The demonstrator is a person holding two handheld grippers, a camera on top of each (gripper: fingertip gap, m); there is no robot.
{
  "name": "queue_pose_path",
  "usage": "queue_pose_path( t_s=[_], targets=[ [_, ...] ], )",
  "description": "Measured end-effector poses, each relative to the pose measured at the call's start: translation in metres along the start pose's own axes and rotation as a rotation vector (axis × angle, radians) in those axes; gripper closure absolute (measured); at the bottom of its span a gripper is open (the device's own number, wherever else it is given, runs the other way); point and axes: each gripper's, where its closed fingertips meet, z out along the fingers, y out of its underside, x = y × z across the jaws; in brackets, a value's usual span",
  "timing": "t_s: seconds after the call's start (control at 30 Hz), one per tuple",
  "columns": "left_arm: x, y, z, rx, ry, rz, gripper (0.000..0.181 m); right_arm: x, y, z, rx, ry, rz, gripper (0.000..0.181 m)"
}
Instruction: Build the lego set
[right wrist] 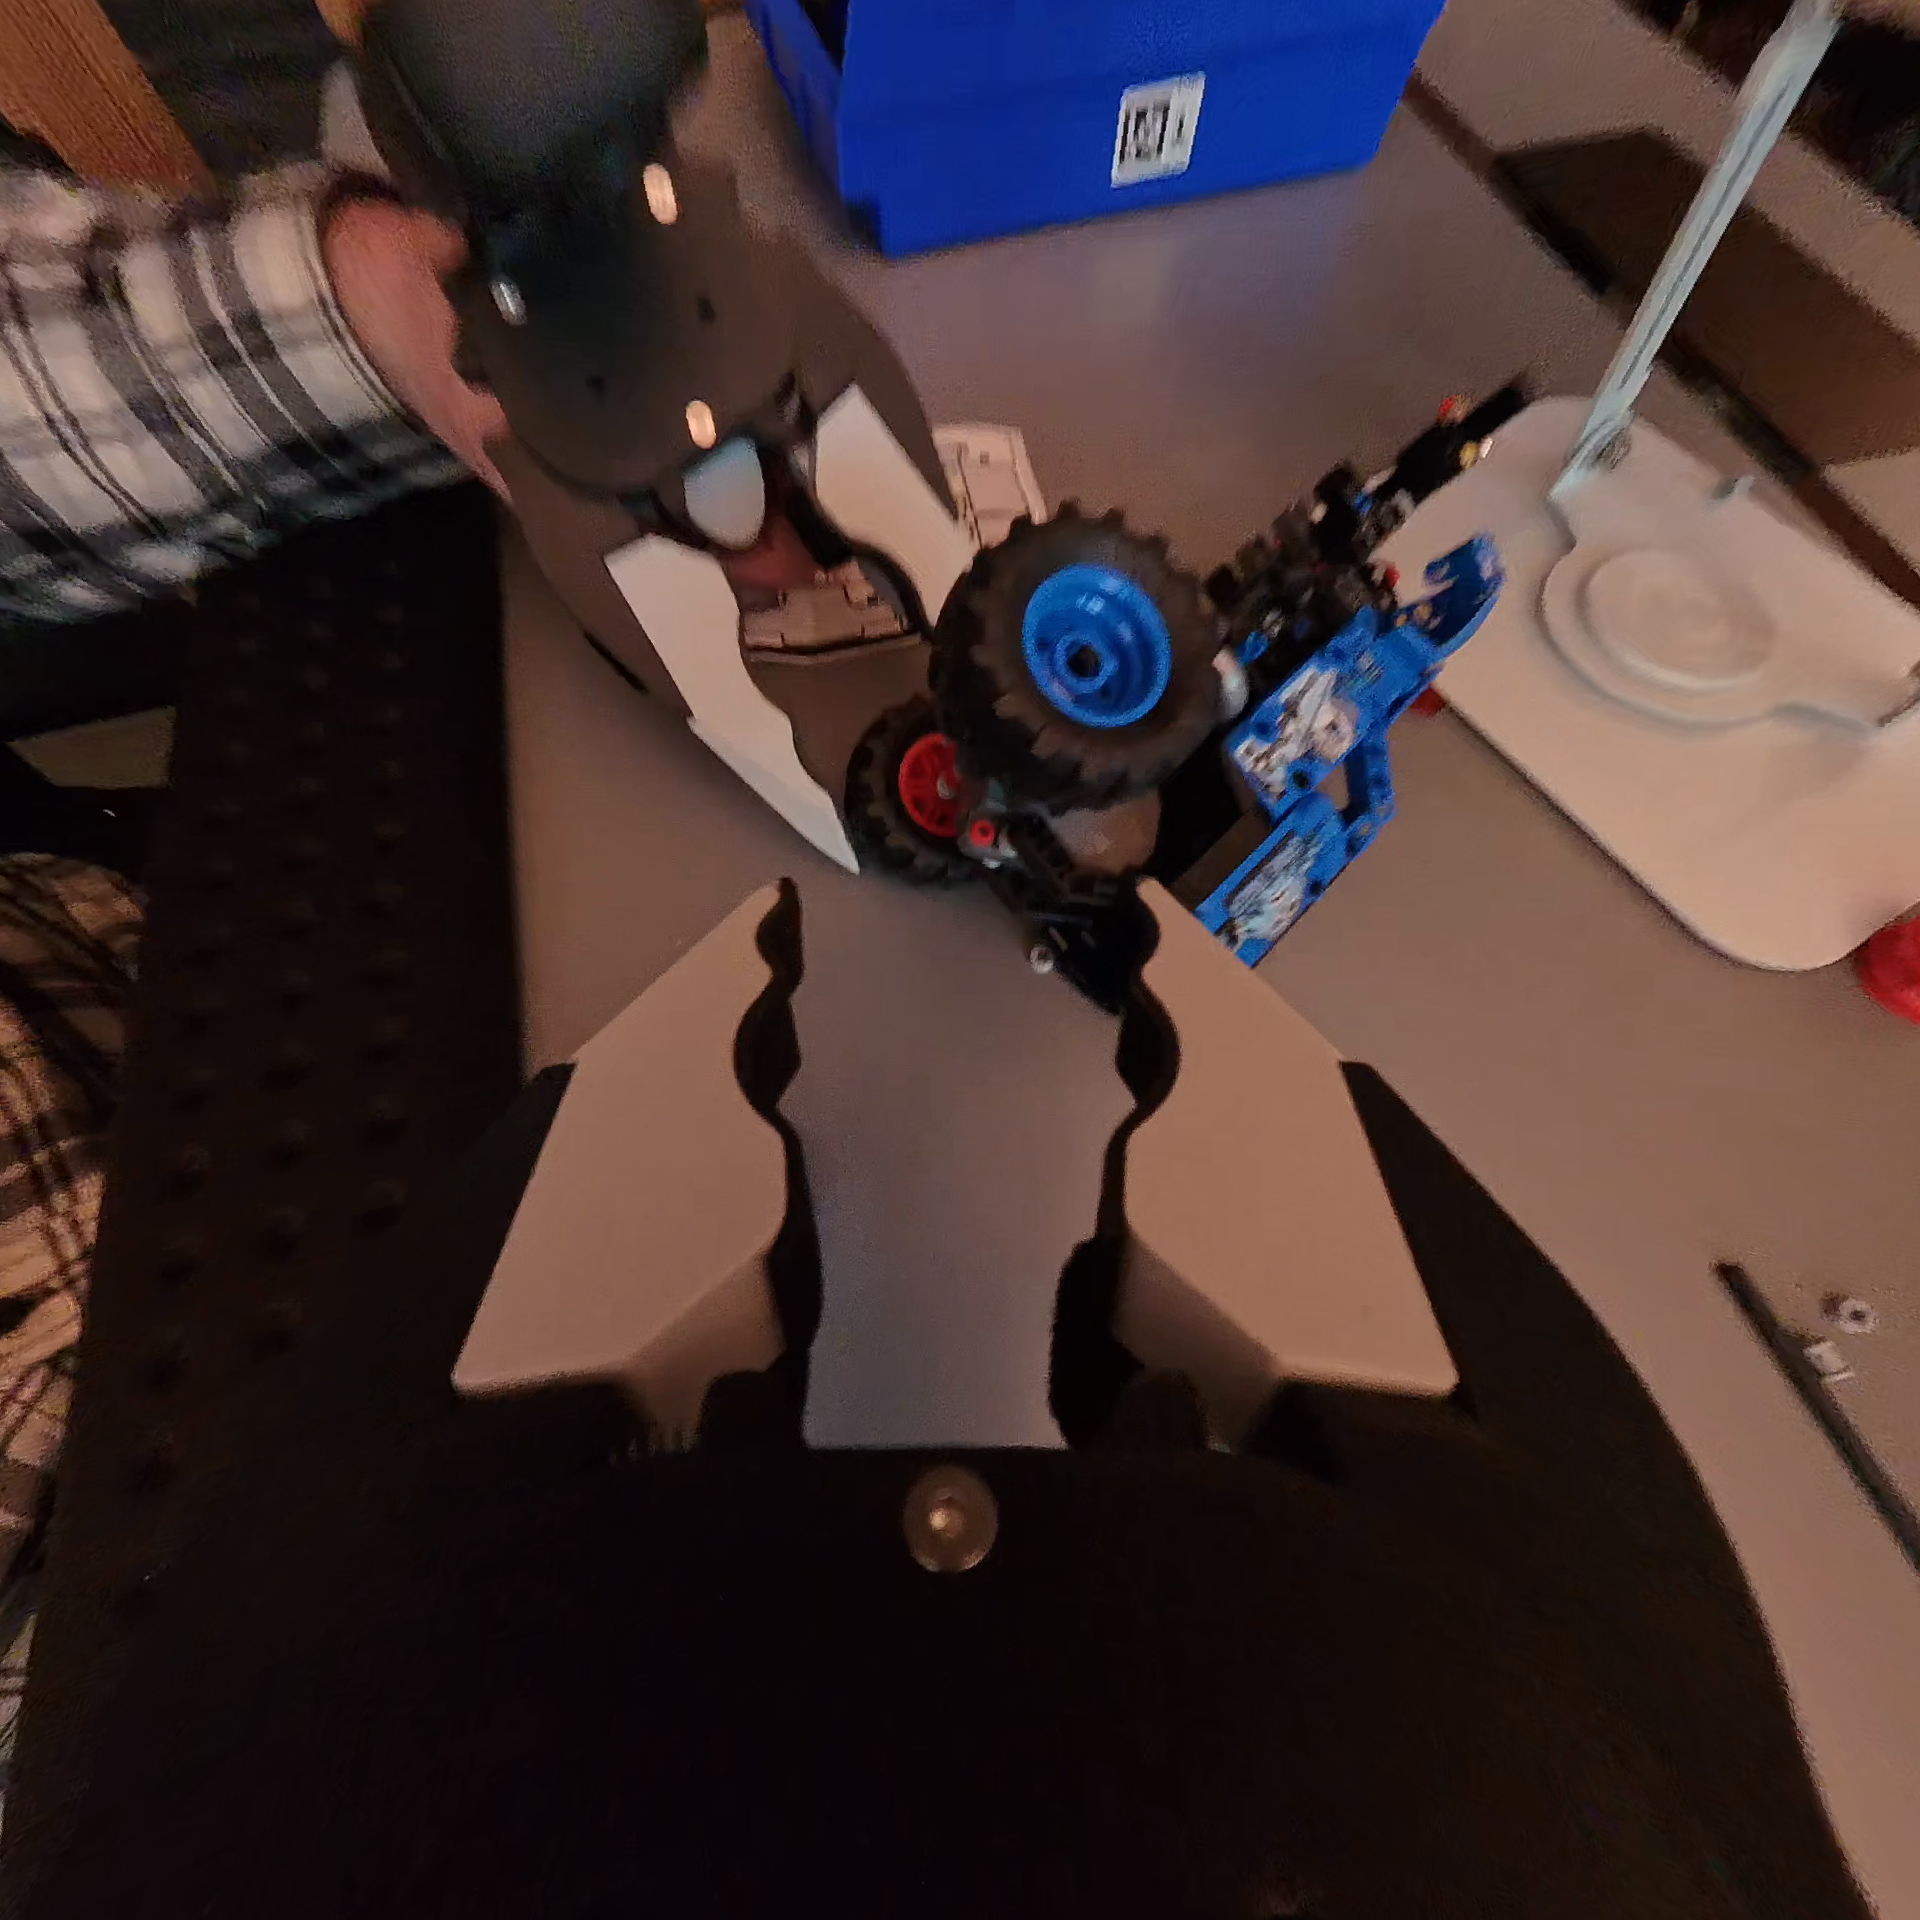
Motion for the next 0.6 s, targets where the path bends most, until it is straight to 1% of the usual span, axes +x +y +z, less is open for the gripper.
queue_pose_path(
  t_s=[0.03,0.07,0.1,0.13,0.23,0.33,0.4,0.43,0.47,0.5,0.6],
  targets=[
    [-0.001,0.004,0.002,-0.012,-0.008,0.006,0.121,0.002,-0.008,-0.006,0.029,-0.012,0.000,0.131],
    [-0.001,0.002,0.002,0.003,-0.003,-0.013,0.121,0.005,-0.016,-0.011,0.050,-0.026,0.000,0.139],
    [-0.002,0.004,0.002,-0.002,-0.007,-0.025,0.118,0.009,-0.022,-0.013,0.049,-0.032,-0.005,0.141],
    [-0.002,0.004,0.002,-0.002,-0.007,-0.024,0.117,0.014,-0.026,-0.014,0.033,-0.032,-0.018,0.146],
    [-0.004,0.003,0.004,-0.001,-0.001,-0.042,0.113,0.029,-0.036,-0.007,-0.046,-0.062,-0.060,0.154],
    [-0.001,0.002,0.006,0.018,0.019,-0.054,0.117,0.039,-0.043,0.004,-0.114,-0.139,-0.057,0.162],
    [0.001,0.000,0.007,0.027,0.021,-0.053,0.119,0.041,-0.042,0.012,-0.170,-0.196,-0.064,0.167],
    [0.001,0.000,0.007,0.030,0.018,-0.047,0.119,0.041,-0.042,0.015,-0.190,-0.224,-0.068,0.175],
    [0.001,-0.001,0.008,0.032,0.017,-0.043,0.119,0.038,-0.042,0.018,-0.201,-0.259,-0.071,0.180],
    [0.001,-0.001,0.008,0.034,0.019,-0.044,0.120,0.034,-0.041,0.020,-0.214,-0.298,-0.076,0.181],
    [0.000,-0.001,0.008,0.037,0.025,-0.042,0.119,0.031,-0.035,0.023,-0.279,-0.341,-0.106,0.181]
  ],
)
